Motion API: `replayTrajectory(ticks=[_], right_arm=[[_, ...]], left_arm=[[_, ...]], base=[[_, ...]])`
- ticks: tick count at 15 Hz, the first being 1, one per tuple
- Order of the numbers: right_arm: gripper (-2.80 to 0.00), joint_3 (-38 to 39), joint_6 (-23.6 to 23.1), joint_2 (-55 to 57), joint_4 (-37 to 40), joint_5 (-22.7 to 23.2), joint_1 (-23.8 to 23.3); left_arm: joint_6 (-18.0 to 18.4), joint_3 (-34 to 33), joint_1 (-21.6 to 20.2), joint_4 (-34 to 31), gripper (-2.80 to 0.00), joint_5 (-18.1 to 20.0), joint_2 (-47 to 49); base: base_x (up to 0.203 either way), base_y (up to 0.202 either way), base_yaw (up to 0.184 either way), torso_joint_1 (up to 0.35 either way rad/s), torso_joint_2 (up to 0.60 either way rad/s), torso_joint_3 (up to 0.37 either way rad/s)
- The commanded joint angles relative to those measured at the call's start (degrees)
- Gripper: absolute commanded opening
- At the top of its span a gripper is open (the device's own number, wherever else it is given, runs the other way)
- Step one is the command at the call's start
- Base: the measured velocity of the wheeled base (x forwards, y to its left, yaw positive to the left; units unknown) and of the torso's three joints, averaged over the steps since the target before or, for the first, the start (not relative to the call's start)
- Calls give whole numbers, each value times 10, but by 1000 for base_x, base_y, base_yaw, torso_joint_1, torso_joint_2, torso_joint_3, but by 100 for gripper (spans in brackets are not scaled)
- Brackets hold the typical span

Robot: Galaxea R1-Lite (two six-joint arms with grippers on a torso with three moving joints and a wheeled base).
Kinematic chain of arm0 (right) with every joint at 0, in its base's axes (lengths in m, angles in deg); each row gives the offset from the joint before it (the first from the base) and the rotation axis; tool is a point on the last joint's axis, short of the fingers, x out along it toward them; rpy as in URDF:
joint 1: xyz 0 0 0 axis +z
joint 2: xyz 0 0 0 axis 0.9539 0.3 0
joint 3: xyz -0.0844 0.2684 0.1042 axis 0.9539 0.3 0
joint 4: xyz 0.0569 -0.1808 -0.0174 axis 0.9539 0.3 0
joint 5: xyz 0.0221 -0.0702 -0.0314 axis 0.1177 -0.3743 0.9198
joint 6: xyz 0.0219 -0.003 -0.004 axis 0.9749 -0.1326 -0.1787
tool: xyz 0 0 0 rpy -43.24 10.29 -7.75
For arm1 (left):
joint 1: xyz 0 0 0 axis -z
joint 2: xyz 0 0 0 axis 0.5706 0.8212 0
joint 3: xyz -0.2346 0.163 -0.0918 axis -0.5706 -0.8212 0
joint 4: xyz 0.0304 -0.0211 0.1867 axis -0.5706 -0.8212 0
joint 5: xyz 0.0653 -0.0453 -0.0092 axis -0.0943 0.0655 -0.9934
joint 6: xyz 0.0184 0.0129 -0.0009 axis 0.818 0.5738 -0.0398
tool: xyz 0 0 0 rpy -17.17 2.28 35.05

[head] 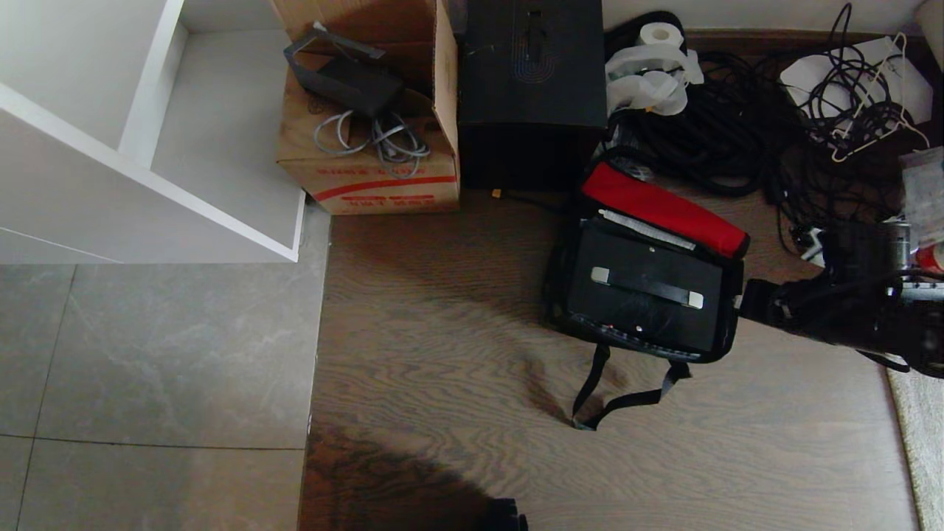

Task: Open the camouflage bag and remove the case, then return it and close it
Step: Grip the handle

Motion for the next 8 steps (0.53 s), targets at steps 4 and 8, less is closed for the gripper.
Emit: replayTrajectory(ticks=[4,8], right_arm=[[-280,-17,-62,88,-14,42,-47],[-280,-23,-67,121,-27,81,-80]], left_arm=[[0,-5,-1,0,-280,0,0],[0,-5,0,0,-280,0,0]], base=[[0,0,0,0,0,0],[0,0,0,0,0,0]])
